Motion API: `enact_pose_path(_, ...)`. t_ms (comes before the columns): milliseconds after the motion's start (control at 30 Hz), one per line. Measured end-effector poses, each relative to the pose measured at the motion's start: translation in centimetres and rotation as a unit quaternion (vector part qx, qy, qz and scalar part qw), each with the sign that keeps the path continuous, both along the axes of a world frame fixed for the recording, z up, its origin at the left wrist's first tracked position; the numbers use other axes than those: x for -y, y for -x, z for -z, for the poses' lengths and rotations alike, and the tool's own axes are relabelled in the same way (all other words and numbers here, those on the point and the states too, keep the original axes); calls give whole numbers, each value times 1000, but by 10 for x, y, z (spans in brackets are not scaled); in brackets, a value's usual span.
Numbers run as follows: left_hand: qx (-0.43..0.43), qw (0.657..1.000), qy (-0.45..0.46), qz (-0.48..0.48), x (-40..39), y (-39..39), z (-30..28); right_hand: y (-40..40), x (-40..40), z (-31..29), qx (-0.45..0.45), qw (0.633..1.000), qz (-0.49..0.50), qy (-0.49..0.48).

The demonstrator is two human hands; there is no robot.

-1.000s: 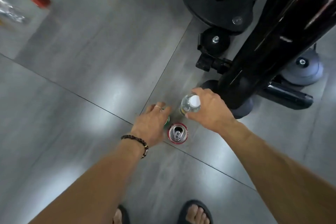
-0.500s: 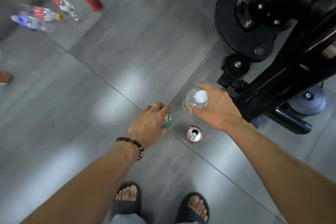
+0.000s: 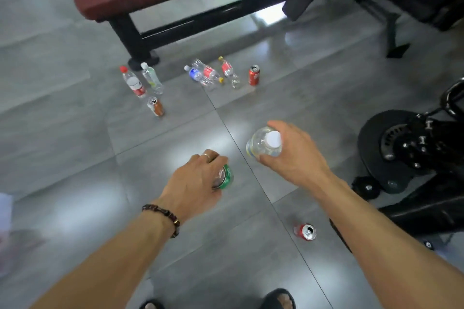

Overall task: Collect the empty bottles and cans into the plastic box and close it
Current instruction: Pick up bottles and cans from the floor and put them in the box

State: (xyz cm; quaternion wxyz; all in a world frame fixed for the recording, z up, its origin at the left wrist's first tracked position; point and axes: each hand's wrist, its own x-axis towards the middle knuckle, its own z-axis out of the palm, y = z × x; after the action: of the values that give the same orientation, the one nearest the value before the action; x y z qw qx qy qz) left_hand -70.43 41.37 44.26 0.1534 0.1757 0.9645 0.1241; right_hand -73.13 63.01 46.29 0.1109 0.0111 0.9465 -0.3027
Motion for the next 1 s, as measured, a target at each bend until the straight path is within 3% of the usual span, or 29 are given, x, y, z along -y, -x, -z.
enact_pose_path(267,-22,995,-34,-94,203,-34,-122,9,210,-133,-39,995,-93,-29)
enact_pose_path(500,-42,980,-30,-191,407,-84,-194,-11,425,-198,-60,982,-177,-17)
enact_pose_path(767,-38,940,4,-339,605,-145,-202,-10,661,-187,-21,945,-326,14)
enact_pose_path(1000,2,893,28,-450,759,-157,-155,10,855,-126,42,903,-423,58)
